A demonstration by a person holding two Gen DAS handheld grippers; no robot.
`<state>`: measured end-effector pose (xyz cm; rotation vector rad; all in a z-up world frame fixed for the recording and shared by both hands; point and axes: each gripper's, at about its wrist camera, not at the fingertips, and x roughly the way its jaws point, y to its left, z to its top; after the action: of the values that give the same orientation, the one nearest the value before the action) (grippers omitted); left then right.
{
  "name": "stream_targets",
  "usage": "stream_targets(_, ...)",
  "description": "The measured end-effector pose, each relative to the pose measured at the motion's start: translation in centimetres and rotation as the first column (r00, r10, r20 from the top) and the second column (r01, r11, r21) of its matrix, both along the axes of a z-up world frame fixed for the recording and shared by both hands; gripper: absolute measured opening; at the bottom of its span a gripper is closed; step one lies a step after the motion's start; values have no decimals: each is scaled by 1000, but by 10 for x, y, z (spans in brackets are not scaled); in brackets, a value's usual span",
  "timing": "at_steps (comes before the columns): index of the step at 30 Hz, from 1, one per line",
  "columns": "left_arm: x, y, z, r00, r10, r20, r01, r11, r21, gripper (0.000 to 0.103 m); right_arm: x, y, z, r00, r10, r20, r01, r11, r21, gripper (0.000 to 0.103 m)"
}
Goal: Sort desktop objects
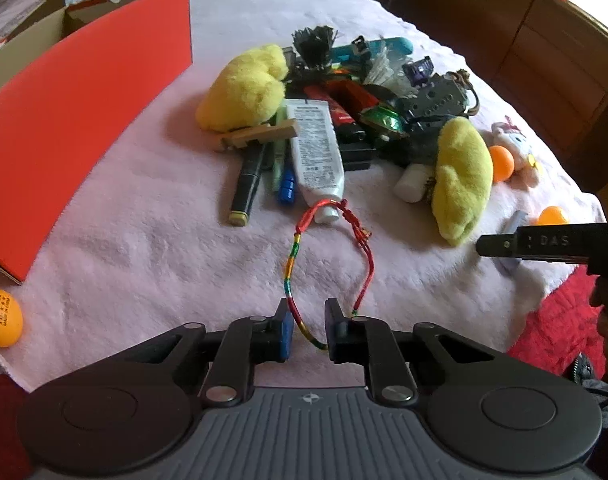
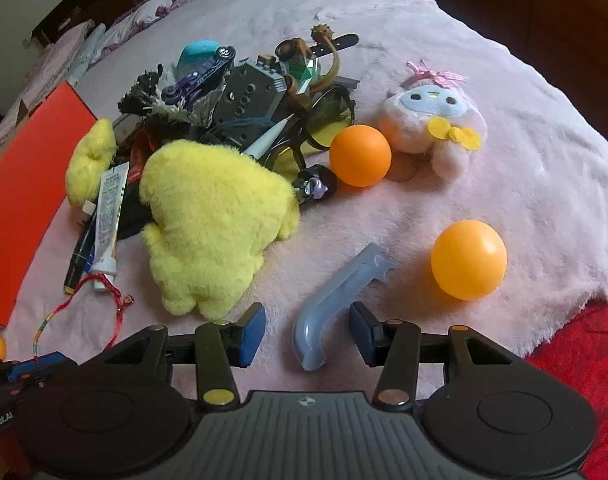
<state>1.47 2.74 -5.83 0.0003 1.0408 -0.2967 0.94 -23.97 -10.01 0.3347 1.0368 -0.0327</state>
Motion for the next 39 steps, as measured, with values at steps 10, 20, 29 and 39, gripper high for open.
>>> stream_targets(10, -6, -5, 9, 998, -26, 51, 25, 1000, 15, 9, -14, -3, 8, 999, -50, 21, 50, 999, -3, 17)
stream_targets(20, -9, -3, 11, 998, -16, 58, 15, 1000, 23, 9, -25, 22, 23, 994, 102, 47, -105, 992, 65, 17)
stream_targets(29, 1, 4, -10, 1000, 21, -17, -21, 1000, 3, 19, -26, 27, 6, 994, 108, -21, -105, 989, 105, 17)
stream_targets(39, 0, 6, -1, 1000, 23, 20, -23, 999, -27, 6, -24, 23, 2, 996, 90, -24, -86, 988, 127, 17)
